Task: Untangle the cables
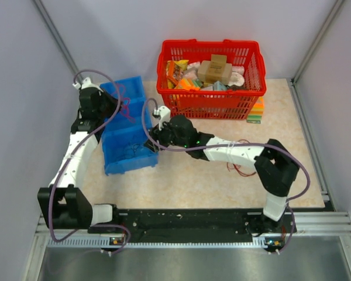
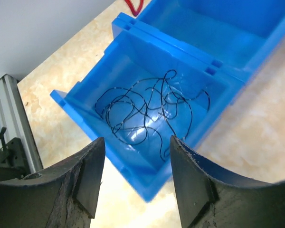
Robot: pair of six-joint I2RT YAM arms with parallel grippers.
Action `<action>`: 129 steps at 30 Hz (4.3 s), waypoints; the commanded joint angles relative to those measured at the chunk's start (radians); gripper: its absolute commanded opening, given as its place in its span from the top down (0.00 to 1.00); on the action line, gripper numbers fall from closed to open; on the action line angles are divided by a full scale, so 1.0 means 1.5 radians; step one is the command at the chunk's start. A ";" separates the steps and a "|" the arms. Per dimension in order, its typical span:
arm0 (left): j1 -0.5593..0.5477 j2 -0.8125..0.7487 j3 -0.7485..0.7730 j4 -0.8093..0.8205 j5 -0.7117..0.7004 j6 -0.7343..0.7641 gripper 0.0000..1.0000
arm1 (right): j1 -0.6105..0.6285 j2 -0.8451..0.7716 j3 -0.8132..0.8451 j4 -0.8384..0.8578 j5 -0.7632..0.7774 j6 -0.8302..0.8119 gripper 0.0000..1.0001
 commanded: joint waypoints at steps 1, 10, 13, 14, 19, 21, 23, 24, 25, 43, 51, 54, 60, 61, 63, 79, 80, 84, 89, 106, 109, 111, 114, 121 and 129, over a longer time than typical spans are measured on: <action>0.034 0.058 0.006 0.014 -0.015 -0.077 1.00 | -0.005 -0.140 -0.034 -0.031 0.049 0.029 0.43; 0.047 0.203 0.107 -0.221 -0.040 -0.332 1.00 | -0.071 -0.387 -0.211 -0.142 0.166 0.063 0.41; 0.049 0.280 0.177 -0.336 -0.001 -0.406 1.00 | -0.081 -0.459 -0.261 -0.167 0.200 0.059 0.39; 0.048 0.302 0.191 -0.346 0.005 -0.420 1.00 | -0.085 -0.481 -0.284 -0.166 0.206 0.060 0.39; 0.046 0.290 0.168 -0.342 -0.026 -0.489 1.00 | -0.110 -0.573 -0.351 -0.215 0.230 0.068 0.38; 0.045 0.259 0.129 -0.288 -0.039 -0.492 1.00 | -0.113 -0.603 -0.372 -0.224 0.237 0.073 0.38; 0.047 0.247 0.107 -0.295 -0.049 -0.502 1.00 | -0.115 -0.625 -0.388 -0.227 0.240 0.080 0.37; 0.050 0.244 0.105 -0.301 -0.046 -0.504 1.00 | -0.115 -0.633 -0.394 -0.228 0.238 0.083 0.37; 0.050 0.240 0.099 -0.305 -0.047 -0.507 1.00 | -0.114 -0.635 -0.399 -0.227 0.236 0.083 0.36; 0.056 0.183 0.034 -0.245 -0.043 -0.553 0.96 | -0.423 -0.652 -0.442 -0.405 0.217 0.257 0.33; 0.059 0.161 0.037 -0.235 -0.034 -0.527 0.38 | -0.485 -0.584 -0.428 -0.412 0.159 0.215 0.33; 0.062 0.126 0.039 -0.240 -0.038 -0.504 0.02 | -0.491 -0.554 -0.418 -0.411 0.134 0.207 0.33; 0.065 0.061 0.039 -0.239 -0.005 -0.416 0.01 | -0.495 -0.520 -0.402 -0.407 0.144 0.189 0.32; 0.065 0.047 0.039 -0.235 0.002 -0.392 0.01 | -0.501 -0.516 -0.403 -0.407 0.150 0.187 0.31; 0.065 0.025 0.029 -0.180 0.051 -0.314 0.03 | -0.523 -0.509 -0.405 -0.408 0.147 0.193 0.31; -0.387 -0.074 -0.124 0.047 0.236 0.135 0.13 | -0.497 -0.343 -0.399 -0.275 -0.029 0.100 0.97; -0.412 -0.070 -0.130 0.047 0.214 0.141 0.13 | -0.480 -0.341 -0.405 -0.262 -0.037 0.104 1.00; -0.446 -0.050 -0.124 0.034 0.170 0.157 0.16 | -0.353 -0.361 -0.406 -0.217 -0.052 0.105 1.00; -0.447 -0.025 -0.092 0.008 0.122 0.167 0.20 | -0.321 -0.429 -0.454 -0.094 -0.196 0.163 1.00; -0.450 0.147 -0.072 0.025 0.204 0.155 0.29 | -0.322 -0.458 -0.486 -0.091 -0.258 0.186 1.00; -0.456 0.184 -0.060 0.032 0.212 0.147 0.32 | -0.322 -0.458 -0.490 -0.087 -0.265 0.191 1.00; -0.465 0.196 -0.059 0.045 0.215 0.141 0.33 | -0.322 -0.459 -0.490 -0.088 -0.266 0.192 1.00; -0.481 0.217 -0.048 0.055 0.207 0.136 0.36 | -0.322 -0.466 -0.494 -0.086 -0.265 0.195 1.00; -0.491 0.245 -0.023 0.026 0.154 0.134 0.63 | -0.322 -0.489 -0.495 -0.107 -0.254 0.193 1.00; -0.491 0.176 -0.005 -0.057 0.044 0.177 1.00 | -0.323 -0.541 -0.480 -0.192 -0.155 0.181 1.00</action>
